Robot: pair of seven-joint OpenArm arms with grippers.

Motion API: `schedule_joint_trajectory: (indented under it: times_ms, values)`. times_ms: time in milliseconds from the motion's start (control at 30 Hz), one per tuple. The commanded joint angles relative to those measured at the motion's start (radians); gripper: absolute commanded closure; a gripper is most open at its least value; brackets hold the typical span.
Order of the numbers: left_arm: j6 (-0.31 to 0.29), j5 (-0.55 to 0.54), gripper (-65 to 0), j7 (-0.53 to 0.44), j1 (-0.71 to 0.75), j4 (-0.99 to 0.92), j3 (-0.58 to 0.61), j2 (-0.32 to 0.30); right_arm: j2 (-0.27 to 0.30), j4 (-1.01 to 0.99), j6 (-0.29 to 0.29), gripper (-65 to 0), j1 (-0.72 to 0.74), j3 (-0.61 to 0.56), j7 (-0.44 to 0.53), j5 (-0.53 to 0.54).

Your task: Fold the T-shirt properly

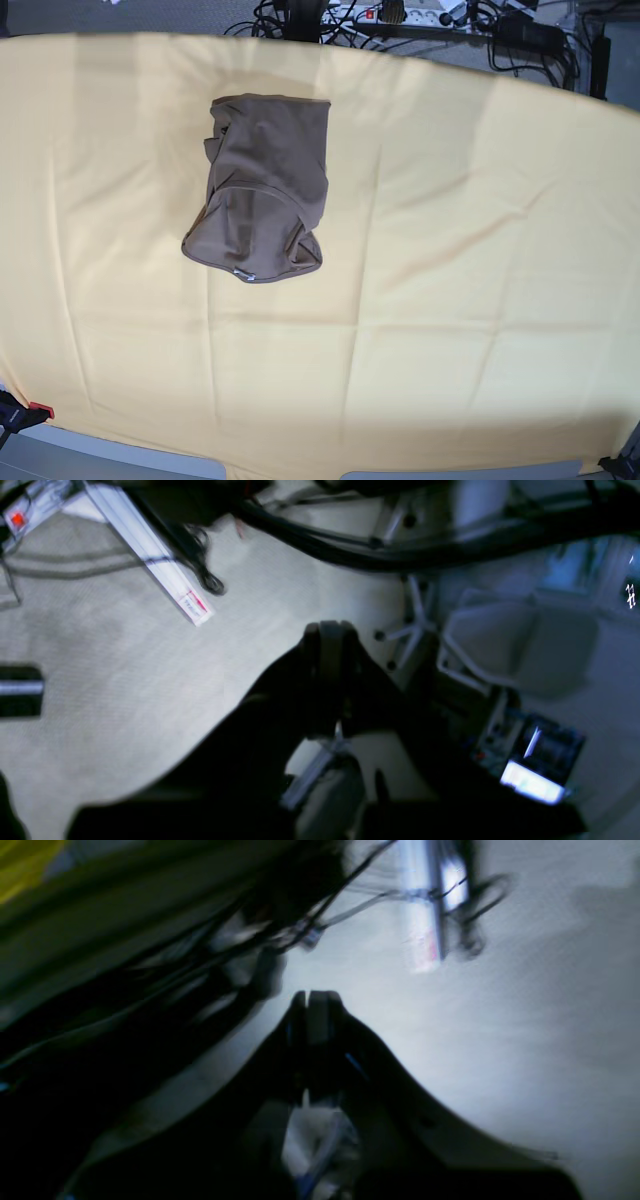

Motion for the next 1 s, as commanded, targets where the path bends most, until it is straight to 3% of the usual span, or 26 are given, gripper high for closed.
schedule_joint_trajectory:
  times_ms: [0, 200, 267, 333, 400, 500, 633, 767, 967]
  values:
    - [-0.002, 0.043, 0.0, -0.047, -0.04, -0.061, 0.026, 0.001, 0.009, -0.043, 0.005, 0.0, 0.015, -0.022, 0.063, -0.061]
    - [-0.002, 0.388, 0.0, -0.478, -0.358, -0.619, 0.188, 0.07, 0.009, -0.374, 0.005, 0.0, 0.214, -0.183, 0.575, -0.492]
    - [0.005, 0.504, 0.0, -0.69, -0.452, -0.809, 0.244, 0.088, 0.001, -0.473, -0.056, 0.0, 0.277, -0.244, 0.716, -0.618]
    - [0.093, 0.625, 0.0, -0.899, -0.541, -0.978, 0.308, 0.119, -0.017, -0.555, -0.146, 0.0, 0.342, -0.303, 0.783, -0.726]
    - [0.237, 0.736, 0.0, -1.013, -0.61, -1.093, 0.374, 0.169, -0.047, -0.607, -0.241, 0.0, 0.397, -0.354, 0.788, -0.808]
    - [0.387, 0.731, 0.0, -1.029, -0.653, -1.146, 0.457, 0.246, -0.099, -0.636, -0.359, 0.0, 0.443, -0.408, 0.787, -0.85]
    - [0.505, 0.647, 0.0, -1.028, -0.65, -1.143, 0.515, 0.296, -0.157, -0.636, -0.379, 0.0, 0.458, -0.415, 0.787, -0.85]
    - [0.511, 0.578, 0.0, -1.027, -0.647, -1.143, 0.551, 0.32, -0.193, -0.636, -0.361, 0.0, 0.457, -0.414, 0.787, -0.859]
    - [0.509, 0.543, 0.0, -1.026, -0.65, -1.143, 0.563, 0.337, -0.255, -0.636, -0.391, 0.0, 0.459, -0.414, 0.788, -0.908]
